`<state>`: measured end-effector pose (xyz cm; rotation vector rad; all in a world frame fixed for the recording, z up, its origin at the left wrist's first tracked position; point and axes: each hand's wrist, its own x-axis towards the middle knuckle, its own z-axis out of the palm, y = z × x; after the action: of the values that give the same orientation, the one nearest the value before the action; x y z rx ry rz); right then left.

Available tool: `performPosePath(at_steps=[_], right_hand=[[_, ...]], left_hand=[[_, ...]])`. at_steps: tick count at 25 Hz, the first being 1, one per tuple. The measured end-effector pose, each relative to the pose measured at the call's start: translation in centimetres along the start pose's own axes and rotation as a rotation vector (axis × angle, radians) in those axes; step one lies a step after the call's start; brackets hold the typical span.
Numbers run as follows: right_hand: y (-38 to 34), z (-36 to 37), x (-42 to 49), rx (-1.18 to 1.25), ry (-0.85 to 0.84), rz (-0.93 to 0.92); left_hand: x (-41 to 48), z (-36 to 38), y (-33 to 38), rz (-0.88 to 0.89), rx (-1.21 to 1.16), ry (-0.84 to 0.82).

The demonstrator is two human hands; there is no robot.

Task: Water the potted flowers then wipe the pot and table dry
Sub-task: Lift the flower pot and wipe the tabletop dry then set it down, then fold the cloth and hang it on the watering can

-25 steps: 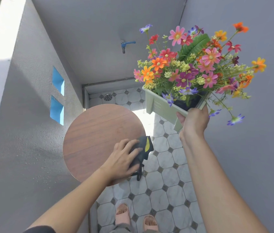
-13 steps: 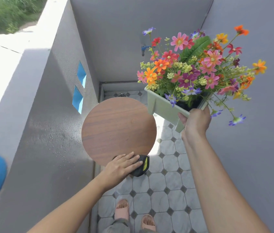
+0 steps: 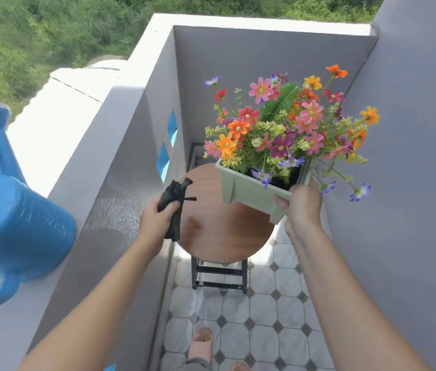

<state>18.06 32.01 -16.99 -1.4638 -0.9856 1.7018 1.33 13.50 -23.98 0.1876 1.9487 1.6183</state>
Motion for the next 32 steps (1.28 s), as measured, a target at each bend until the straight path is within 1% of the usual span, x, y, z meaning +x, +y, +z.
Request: performPosePath(at_steps=[1, 3, 7, 10, 14, 20, 24, 27, 32], right_hand=[[0.3, 0.5, -0.1, -0.006, -0.008, 0.029], [1.2, 1.5, -0.4, -0.014, -0.048, 0.089], [4.0, 2.0, -0.5, -0.051, -0.163, 0.109], [4.9, 1.4, 0.5, -0.084, -0.284, 0.051], [6.0, 0.7, 2.3, -0.172, -0.331, -0.068], [7.0, 1.0, 3.7, -0.405, -0.278, -0.242], [6.9, 1.4, 3.5, -0.525, -0.206, -0.315], [6.6, 1.6, 3.6, -0.62, -0.184, -0.332], [5.1, 1.0, 3.1, -0.625, -0.222, -0.388]], left_hand=[[1.1, 0.7, 1.1, -0.023, -0.11, -0.002], [2.4, 1.9, 2.2, -0.006, -0.237, -0.006], [2.7, 3.3, 0.6, 0.035, -0.25, -0.039], [2.7, 4.0, -0.9, 0.064, -0.293, -0.048], [3.1, 4.6, -2.3, 0.125, -0.344, -0.077], [3.9, 4.7, -2.9, 0.201, -0.362, -0.029], [3.5, 4.9, -2.1, 0.183, -0.35, -0.016], [2.9, 5.3, -1.2, 0.163, -0.35, -0.027], [2.0, 5.7, -0.4, 0.15, -0.405, 0.051]])
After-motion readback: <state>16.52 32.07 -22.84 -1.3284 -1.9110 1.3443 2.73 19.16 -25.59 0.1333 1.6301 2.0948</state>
